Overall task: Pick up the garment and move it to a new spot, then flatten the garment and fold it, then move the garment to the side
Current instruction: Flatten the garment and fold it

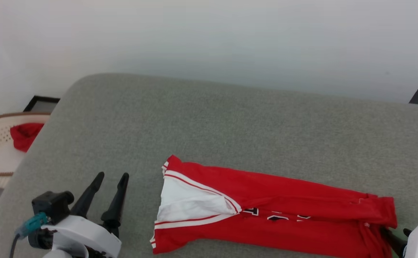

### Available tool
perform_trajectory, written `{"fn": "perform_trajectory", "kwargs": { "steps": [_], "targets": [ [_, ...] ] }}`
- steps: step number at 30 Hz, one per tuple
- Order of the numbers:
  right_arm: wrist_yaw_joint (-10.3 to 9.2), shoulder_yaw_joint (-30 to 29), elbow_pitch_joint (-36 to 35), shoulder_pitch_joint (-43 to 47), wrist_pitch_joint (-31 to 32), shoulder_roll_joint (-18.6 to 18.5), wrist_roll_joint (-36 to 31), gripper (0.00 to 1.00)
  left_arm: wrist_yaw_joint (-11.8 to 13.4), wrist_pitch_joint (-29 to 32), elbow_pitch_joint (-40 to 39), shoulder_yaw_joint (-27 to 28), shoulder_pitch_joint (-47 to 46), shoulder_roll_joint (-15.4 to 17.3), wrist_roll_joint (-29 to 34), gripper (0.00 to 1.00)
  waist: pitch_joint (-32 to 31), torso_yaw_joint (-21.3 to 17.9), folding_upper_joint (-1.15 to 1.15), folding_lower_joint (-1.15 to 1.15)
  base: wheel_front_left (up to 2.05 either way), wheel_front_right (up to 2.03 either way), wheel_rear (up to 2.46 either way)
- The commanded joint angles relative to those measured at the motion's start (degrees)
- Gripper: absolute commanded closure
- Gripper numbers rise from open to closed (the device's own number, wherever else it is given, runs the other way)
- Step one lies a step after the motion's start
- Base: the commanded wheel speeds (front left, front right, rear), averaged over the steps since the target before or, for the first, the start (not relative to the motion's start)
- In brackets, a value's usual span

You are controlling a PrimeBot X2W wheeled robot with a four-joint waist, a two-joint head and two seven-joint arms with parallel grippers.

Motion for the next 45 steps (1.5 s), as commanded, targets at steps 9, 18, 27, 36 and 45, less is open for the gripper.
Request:
{"fn": "perform_trajectory", "kwargs": {
  "steps": [9,18,27,36,45],
  "targets": [
    [-0.06,1.9,5.6,-5.2,2.7,-0.1,0.8,0.0,-4.7,0.1,0.6,9.7,3.5,-8.3,7.9,0.0,5.8,3.5,0.0,0.0,0.0,0.0,0.0],
    [-0.02,6.1,11.7,-7.8,7.6,1.7,1.3,0.14,-7.6,0.1,2.5,14.5,3.1,-13.2,11.6,0.0,8.3,4.7,0.0,0.0,0.0,0.0,0.0],
    [-0.01,7.6,12.6,-9.0,9.4,-0.2,1.6,1.0,-8.7,0.1,3.1,17.6,3.8,-15.8,13.3,0.0,8.6,5.0,0.0,0.0,0.0,0.0,0.0],
    [-0.13,5.6,12.2,-11.2,7.2,-3.3,1.3,1.0,-8.9,0.1,3.3,19.4,5.5,-16.8,14.4,0.0,7.2,3.9,0.0,0.0,0.0,0.0,0.0],
    [-0.09,1.5,14.4,-12.6,5.0,-7.1,1.8,1.0,-9.0,0.1,2.7,20.0,7.5,-16.2,14.5,0.0,5.0,2.3,0.0,0.0,0.0,0.0,0.0]
  ]
}}
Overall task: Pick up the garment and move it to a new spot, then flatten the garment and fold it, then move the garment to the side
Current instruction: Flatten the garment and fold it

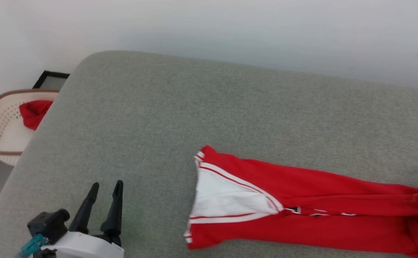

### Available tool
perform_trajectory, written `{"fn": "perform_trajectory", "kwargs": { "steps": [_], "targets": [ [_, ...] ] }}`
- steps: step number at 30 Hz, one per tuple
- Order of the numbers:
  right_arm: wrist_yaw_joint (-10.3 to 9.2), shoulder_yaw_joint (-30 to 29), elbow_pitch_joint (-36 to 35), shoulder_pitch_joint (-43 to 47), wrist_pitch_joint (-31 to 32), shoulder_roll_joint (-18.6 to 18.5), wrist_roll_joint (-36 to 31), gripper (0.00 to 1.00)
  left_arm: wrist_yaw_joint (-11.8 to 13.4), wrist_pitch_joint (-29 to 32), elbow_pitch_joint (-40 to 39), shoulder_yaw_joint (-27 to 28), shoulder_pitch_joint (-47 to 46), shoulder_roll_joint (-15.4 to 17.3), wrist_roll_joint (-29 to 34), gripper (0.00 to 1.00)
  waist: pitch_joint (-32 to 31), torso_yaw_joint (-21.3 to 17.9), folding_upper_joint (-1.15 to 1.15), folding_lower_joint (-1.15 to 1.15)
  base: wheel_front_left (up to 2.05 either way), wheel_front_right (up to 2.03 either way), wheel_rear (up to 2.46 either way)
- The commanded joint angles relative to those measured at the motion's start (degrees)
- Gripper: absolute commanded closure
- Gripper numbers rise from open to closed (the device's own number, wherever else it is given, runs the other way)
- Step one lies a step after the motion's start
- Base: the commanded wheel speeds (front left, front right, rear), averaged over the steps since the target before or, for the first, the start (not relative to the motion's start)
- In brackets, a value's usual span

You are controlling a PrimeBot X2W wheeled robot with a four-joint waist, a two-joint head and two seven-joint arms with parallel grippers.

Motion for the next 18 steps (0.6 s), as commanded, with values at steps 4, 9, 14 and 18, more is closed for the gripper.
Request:
{"fn": "perform_trajectory", "kwargs": {
  "steps": [4,9,14,18],
  "targets": [
    [-0.11,-2.8,1.6,-0.5,-0.4,-2.6,-0.8,1.0,-0.3,0.1,-0.4,0.4,1.4,0.3,0.3,0.0,-1.2,-1.3,0.0,0.0,0.0,0.0,0.0],
    [-0.11,-4.4,2.9,-0.6,-0.2,-4.6,-1.3,1.0,-0.3,0.1,-0.5,0.6,2.2,0.5,0.4,0.0,-2.2,-2.3,0.0,0.0,0.0,0.0,0.0],
    [-0.11,-3.4,0.0,-0.4,0.8,-4.6,-0.4,1.0,-0.3,0.1,-0.4,0.7,3.3,0.5,0.2,0.0,-3.4,-3.3,0.0,0.0,0.0,0.0,0.0],
    [-0.1,-2.1,-5.8,1.1,2.8,-3.1,2.2,1.0,-0.3,0.1,-0.3,0.8,3.9,0.6,0.0,0.0,-4.4,-3.9,0.0,0.0,0.0,0.0,0.0]
  ]
}}
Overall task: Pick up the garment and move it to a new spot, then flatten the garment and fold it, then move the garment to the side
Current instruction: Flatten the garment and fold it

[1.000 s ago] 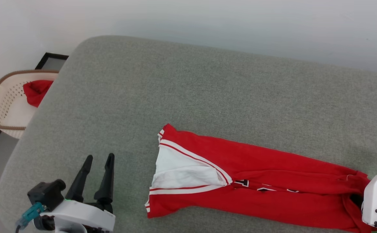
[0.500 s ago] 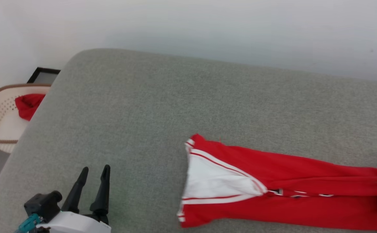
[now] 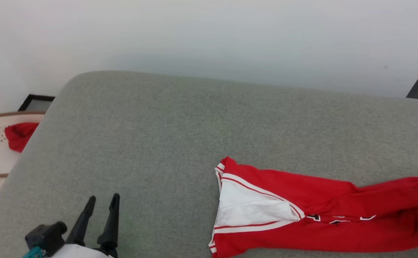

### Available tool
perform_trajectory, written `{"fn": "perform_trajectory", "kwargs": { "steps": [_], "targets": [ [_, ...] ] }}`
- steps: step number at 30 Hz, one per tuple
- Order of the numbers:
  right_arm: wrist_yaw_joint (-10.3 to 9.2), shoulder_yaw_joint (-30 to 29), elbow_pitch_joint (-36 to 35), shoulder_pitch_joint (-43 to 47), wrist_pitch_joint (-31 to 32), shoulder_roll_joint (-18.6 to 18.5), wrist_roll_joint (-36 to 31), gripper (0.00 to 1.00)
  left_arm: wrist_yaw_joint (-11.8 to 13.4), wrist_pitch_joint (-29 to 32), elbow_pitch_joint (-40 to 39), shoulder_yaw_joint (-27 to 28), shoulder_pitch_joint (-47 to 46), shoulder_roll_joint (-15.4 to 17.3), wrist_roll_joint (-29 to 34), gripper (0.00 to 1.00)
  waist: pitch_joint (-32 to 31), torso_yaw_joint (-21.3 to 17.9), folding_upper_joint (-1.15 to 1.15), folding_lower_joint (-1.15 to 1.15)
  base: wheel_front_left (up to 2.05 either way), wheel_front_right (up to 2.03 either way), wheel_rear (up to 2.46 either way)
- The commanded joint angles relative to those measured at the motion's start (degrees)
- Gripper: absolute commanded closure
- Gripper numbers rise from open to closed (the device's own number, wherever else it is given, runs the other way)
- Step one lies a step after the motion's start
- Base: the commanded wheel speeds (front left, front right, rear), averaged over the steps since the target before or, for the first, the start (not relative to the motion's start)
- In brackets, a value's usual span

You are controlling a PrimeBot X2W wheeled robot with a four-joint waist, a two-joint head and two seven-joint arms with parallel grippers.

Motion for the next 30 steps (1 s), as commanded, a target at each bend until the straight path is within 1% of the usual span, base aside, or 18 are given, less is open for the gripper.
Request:
{"fn": "perform_trajectory", "kwargs": {
  "steps": [1,5,9,14,17,20,24,30],
  "targets": [
    [-0.06,0.7,-2.6,1.2,0.8,0.7,1.4,1.0,-0.3,0.1,0.0,0.1,0.8,0.2,-0.2,0.0,-0.8,-0.6,0.0,0.0,0.0,0.0,0.0],
    [-0.06,2.2,-11.2,2.5,3.9,3.3,3.3,1.0,-0.3,0.1,0.1,0.1,1.0,0.1,-0.2,0.0,-1.6,-1.0,0.0,0.0,0.0,0.0,0.0],
    [-0.06,4.8,-18.6,3.3,6.5,6.6,4.1,1.0,-0.3,0.1,0.5,-0.3,0.9,-0.1,-0.1,0.0,-2.2,-0.8,0.0,0.0,0.0,0.0,0.0],
    [-0.06,9.3,-23.5,2.1,8.0,10.7,3.5,1.0,-0.3,0.1,0.8,-0.9,0.3,-0.4,0.0,0.0,-2.7,0.3,0.0,0.0,0.0,0.0,0.0],
    [-0.06,11.8,-24.3,1.3,8.0,12.6,3.4,1.0,-0.3,0.1,1.1,-1.6,-0.4,-0.8,0.1,0.0,-2.8,1.6,0.0,0.0,0.0,0.0,0.0],
    [-0.06,14.6,-23.8,0.1,7.5,14.3,3.3,1.0,-0.3,0.1,1.5,-2.7,-1.2,-1.1,-0.1,0.0,-2.6,3.1,0.0,0.0,0.0,0.0,0.0],
    [-0.06,17.8,-21.5,-1.4,6.1,16.1,2.4,1.0,-0.2,0.1,2.0,-4.0,-2.6,-1.5,-0.3,0.0,-2.2,5.2,0.0,0.0,0.0,0.0,0.0],
    [-0.06,22.1,-16.9,-3.8,3.2,17.8,1.1,1.0,-0.2,0.1,2.7,-5.0,-4.1,-2.0,-0.8,0.0,-1.4,7.6,0.0,0.0,0.0,0.0,0.0]
  ]
}}
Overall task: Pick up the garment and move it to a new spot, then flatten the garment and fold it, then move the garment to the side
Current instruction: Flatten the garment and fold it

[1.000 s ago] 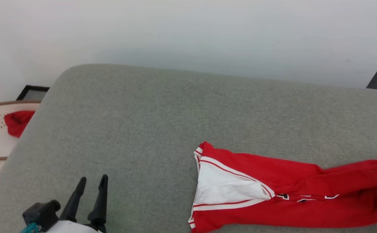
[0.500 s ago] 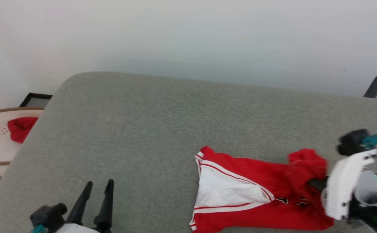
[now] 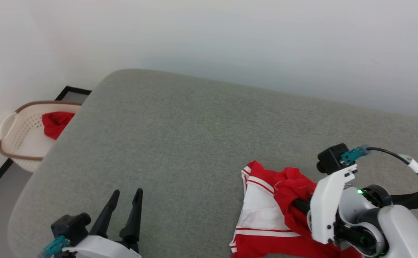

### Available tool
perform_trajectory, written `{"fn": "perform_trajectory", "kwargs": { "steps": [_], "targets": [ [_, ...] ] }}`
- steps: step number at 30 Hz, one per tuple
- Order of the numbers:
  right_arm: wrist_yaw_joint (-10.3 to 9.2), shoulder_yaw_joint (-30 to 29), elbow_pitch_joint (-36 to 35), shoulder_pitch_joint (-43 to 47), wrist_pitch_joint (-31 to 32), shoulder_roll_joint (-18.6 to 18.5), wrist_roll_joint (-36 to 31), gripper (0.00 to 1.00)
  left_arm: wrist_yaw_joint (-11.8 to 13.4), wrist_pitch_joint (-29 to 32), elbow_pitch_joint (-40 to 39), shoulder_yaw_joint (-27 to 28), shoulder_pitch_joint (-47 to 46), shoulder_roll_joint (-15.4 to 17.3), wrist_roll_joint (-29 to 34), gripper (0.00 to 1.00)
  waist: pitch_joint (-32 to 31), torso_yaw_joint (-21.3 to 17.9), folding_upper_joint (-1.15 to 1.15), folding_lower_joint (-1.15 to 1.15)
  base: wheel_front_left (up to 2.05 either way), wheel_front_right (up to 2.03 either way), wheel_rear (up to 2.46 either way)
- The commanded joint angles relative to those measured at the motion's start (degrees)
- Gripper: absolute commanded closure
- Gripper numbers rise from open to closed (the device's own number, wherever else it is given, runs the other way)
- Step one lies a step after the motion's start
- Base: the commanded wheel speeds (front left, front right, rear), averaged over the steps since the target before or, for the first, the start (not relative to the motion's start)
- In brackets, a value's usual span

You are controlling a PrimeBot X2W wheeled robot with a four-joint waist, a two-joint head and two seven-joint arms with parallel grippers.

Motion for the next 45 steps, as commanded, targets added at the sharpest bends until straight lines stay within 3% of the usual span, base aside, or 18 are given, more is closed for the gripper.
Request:
{"fn": "perform_trajectory", "kwargs": {
  "steps": [1,8,9,10,11,17,26,36,45],
  "targets": [
    [-0.04,0.8,1.7,-1.3,-1.3,0.7,-1.0,1.0,-0.2,0.1,0.2,-0.2,-0.9,-0.4,-0.3,0.0,0.7,1.4,0.0,0.0,0.0,0.0,0.0],
    [-0.04,3.9,10.0,-4.6,-4.5,1.8,-2.7,1.0,-0.2,0.1,0.9,-0.7,-1.8,-0.8,-0.7,0.0,1.4,2.5,0.0,0.0,0.0,0.0,0.0],
    [-0.04,4.4,10.9,-5.2,-5.0,2.0,-2.6,0.67,-0.2,0.1,0.9,-0.6,-1.9,-0.8,-0.7,0.0,1.5,2.5,0.0,0.0,0.0,0.0,0.0],
    [-0.04,4.9,11.6,-5.7,-5.5,2.1,-2.4,0.53,-0.2,0.1,0.9,-0.6,-1.9,-0.8,-0.7,0.0,1.5,2.4,0.0,0.0,0.0,0.0,0.0],
    [-0.04,5.5,12.3,-6.1,-5.9,2.1,-2.2,0.0,-0.2,0.1,0.9,-0.5,-1.9,-0.8,-0.7,0.0,1.5,2.4,0.0,0.0,0.0,0.0,0.0],
    [-0.04,7.8,13.4,-8.1,-6.0,1.6,0.3,0.0,-0.2,0.1,1.2,0.4,-1.5,-0.5,-0.8,0.0,1.1,1.3,0.0,0.0,0.0,0.0,0.0],
    [-0.05,7.5,7.2,-7.8,-7.6,-3.0,3.2,0.0,-0.2,0.1,0.7,2.2,0.1,-0.1,0.0,0.0,-0.3,-2.5,0.0,0.0,0.0,0.0,0.0],
    [-0.05,-1.1,3.0,-2.5,-11.7,-8.2,2.7,0.0,-0.2,0.1,-0.7,5.3,2.9,0.6,1.2,0.0,-2.1,-8.2,0.0,0.0,0.0,0.0,0.0],
    [-0.05,-7.1,1.1,4.4,-21.1,-10.8,1.4,0.0,-0.2,0.1,-1.9,7.8,5.4,0.4,4.4,0.0,-2.7,-12.8,0.0,0.0,0.0,0.0,0.0]
  ]
}}
